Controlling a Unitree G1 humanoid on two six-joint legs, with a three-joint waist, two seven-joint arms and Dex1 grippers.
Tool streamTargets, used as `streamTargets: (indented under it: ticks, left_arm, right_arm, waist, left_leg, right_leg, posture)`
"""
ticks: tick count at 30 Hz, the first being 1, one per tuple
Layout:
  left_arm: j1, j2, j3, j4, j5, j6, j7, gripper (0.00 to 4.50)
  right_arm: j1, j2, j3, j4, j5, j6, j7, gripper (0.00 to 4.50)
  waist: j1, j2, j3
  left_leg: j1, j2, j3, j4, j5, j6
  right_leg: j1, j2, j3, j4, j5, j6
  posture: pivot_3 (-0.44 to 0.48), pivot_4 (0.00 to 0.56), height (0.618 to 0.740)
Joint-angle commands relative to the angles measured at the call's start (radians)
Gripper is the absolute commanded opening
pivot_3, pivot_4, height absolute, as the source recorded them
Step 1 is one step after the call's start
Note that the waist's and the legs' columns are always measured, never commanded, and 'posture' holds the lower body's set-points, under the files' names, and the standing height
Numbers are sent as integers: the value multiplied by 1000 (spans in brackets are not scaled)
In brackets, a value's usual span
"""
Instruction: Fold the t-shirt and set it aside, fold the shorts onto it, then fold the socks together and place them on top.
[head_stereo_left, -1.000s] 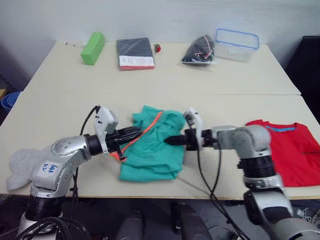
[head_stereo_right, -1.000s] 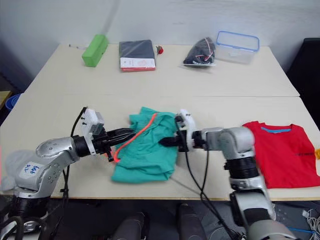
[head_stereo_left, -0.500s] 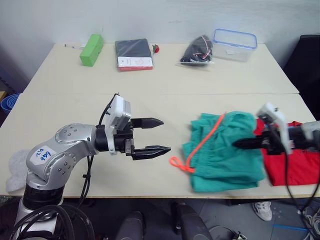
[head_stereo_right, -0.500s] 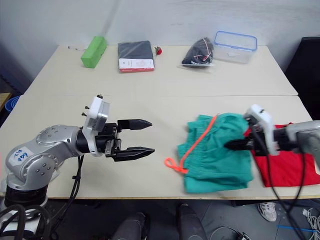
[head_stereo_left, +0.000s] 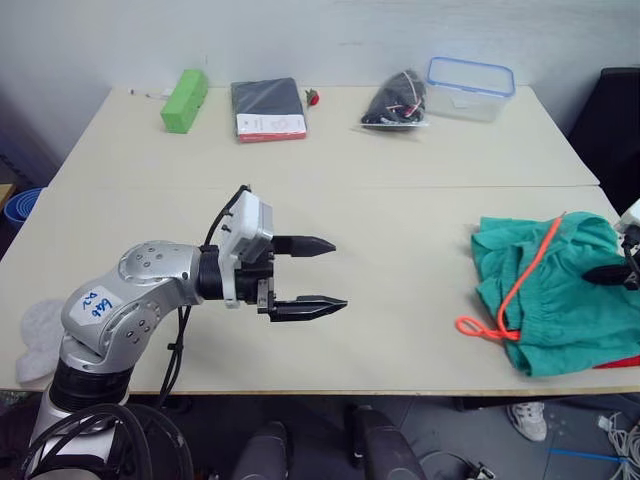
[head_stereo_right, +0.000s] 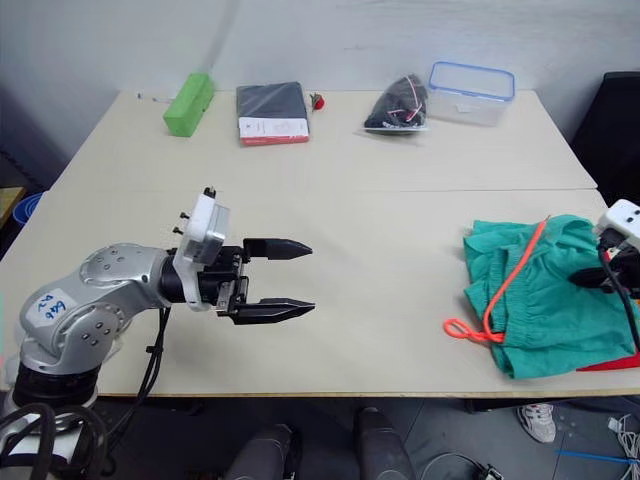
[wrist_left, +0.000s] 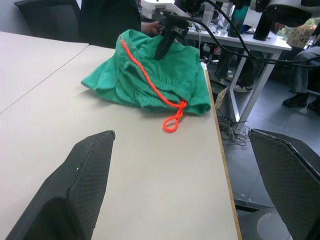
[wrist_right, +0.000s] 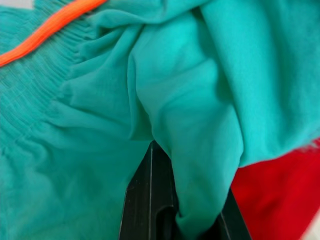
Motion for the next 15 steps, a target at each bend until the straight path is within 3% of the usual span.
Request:
streamTargets:
  ticks: [1,10,13,15]
  left_arm:
    - [0,20,10,-6,19,-29,-5,4475]
    - [2,24,4,-2,44,-48,-4,4475]
    - [2,25,1,-1,49,-51,-8,4500]
    - [3,27,1,1,53,-53,-12,4500]
  right_arm:
    - [-65,-15,-13,177,-80,-121,-19,0]
    - [-67,53,-77,338,-120,-250,-158,0]
    - [-36,69,-136,337,-85,-256,-182,690]
    - [-14,68,-183,322,-55,-255,-191,1392]
  waist:
    - [0,2,1]
    - [-2,2,1]
    - [-1,2,1]
    - [-1,3,1]
  left_leg:
    - [0,0,0,0,0,0]
    - [0,-1,1,2,0,0]
    - [1,-1,2,2,0,0]
    - [1,-1,2,2,0,0]
  right_leg:
    - [0,0,0,0,0,0]
    - [1,0,2,2,1,2]
    - [1,0,3,3,1,2]
    - [1,0,4,3,1,2]
  posture:
    - [0,150,740]
    - [0,150,740]
    - [0,150,740]
    - [0,150,740]
